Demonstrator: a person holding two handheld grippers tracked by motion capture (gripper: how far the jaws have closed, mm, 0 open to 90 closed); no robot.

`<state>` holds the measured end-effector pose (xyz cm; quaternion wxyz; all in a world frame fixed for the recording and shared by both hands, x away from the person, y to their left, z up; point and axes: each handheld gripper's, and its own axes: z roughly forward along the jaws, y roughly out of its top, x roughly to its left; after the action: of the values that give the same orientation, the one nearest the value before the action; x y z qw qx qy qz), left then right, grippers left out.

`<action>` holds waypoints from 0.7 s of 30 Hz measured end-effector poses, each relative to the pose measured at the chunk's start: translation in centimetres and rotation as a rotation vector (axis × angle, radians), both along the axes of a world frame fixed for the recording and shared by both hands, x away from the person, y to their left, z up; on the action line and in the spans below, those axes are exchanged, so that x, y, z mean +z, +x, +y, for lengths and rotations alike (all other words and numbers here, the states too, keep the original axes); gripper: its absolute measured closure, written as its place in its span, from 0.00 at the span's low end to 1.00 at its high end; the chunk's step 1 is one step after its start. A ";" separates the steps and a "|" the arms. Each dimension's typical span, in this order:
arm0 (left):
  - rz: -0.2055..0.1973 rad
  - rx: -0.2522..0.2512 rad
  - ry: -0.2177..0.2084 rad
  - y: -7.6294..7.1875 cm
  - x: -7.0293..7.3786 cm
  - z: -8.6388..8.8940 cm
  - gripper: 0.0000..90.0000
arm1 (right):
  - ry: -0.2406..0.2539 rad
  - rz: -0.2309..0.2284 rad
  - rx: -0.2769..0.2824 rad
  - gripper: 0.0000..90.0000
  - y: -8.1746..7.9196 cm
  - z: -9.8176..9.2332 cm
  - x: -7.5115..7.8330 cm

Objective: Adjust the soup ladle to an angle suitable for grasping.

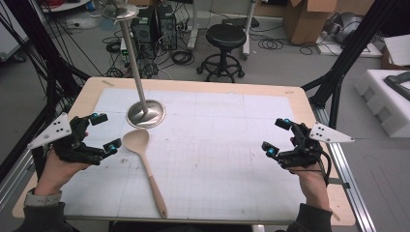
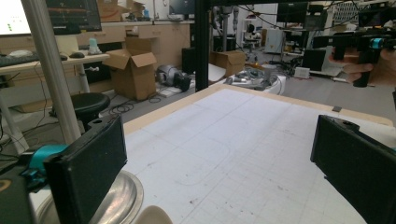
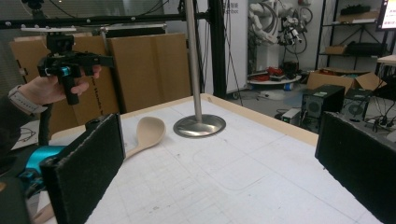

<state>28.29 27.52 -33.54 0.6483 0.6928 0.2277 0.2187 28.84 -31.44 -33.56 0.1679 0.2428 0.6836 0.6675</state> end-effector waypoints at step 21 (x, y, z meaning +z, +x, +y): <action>-0.031 0.021 0.025 0.3 -0.9 -1.2 0.31 | -0.018 0.005 0.009 0.01 0.2 0.4 -0.3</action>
<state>28.56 26.28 -34.40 0.6407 0.6951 0.2222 0.2387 29.04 -31.05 -33.82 0.1654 0.2401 0.6909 0.6615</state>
